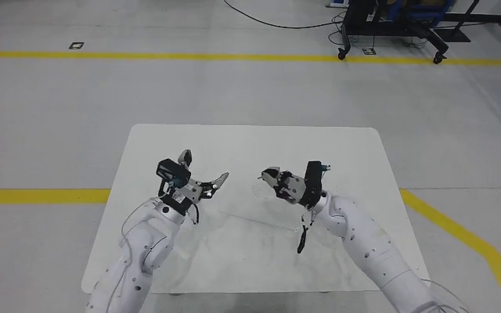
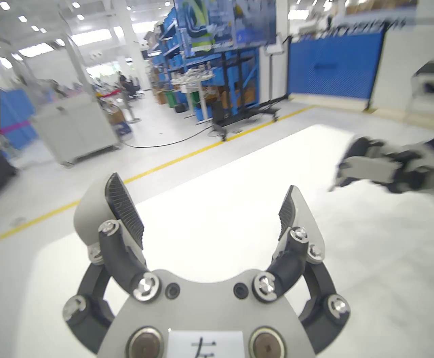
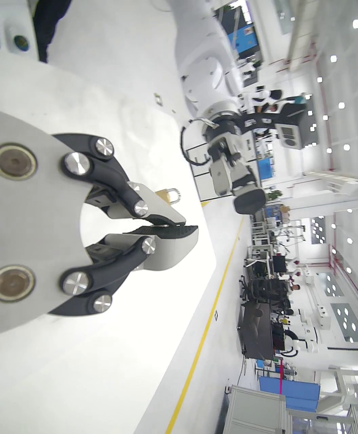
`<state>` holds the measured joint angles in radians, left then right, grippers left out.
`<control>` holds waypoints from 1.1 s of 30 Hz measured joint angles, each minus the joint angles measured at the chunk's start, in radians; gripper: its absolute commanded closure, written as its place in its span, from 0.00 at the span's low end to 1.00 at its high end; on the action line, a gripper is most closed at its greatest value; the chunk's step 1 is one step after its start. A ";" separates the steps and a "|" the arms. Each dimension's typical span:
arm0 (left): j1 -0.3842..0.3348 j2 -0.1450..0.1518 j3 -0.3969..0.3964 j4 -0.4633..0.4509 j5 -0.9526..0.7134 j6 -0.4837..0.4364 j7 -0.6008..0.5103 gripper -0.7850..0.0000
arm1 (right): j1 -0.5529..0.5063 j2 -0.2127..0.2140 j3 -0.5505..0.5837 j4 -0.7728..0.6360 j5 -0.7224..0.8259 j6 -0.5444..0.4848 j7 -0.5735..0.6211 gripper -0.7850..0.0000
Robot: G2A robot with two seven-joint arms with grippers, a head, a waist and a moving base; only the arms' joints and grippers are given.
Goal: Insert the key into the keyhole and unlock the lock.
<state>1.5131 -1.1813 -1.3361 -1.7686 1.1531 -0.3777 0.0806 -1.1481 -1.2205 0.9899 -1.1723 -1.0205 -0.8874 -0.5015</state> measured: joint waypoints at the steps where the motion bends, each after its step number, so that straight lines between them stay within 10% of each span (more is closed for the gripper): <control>1: -0.003 0.001 -0.010 0.012 -0.089 -0.049 -0.016 0.00 | 0.003 -0.002 -0.002 0.006 0.041 -0.026 0.001 1.00; 5: -0.025 0.005 -0.035 0.063 -0.410 -0.206 -0.118 0.00 | 0.005 -0.005 -0.007 0.016 0.128 -0.086 0.007 1.00; 16: -0.034 -0.001 -0.006 0.113 -0.581 -0.261 -0.148 0.00 | -0.013 -0.014 -0.031 0.015 0.163 -0.098 0.023 1.00; 23: -0.130 0.013 0.046 0.246 -1.177 -0.408 -0.497 0.00 | 0.048 -0.058 -0.186 0.093 0.602 -0.125 0.206 1.00; 28: -0.171 0.029 0.046 0.285 -1.301 -0.395 -0.719 0.00 | 0.086 -0.072 -0.225 0.128 0.762 -0.125 0.279 1.00; 33: -0.191 0.032 0.060 0.292 -1.323 -0.398 -0.774 0.51 | 0.102 -0.078 -0.232 0.138 0.798 -0.125 0.316 1.00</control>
<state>1.3223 -1.1494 -1.2759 -1.4761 -0.1702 -0.7756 -0.6939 -1.0463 -1.2986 0.7584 -1.0347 -0.2225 -1.0123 -0.1853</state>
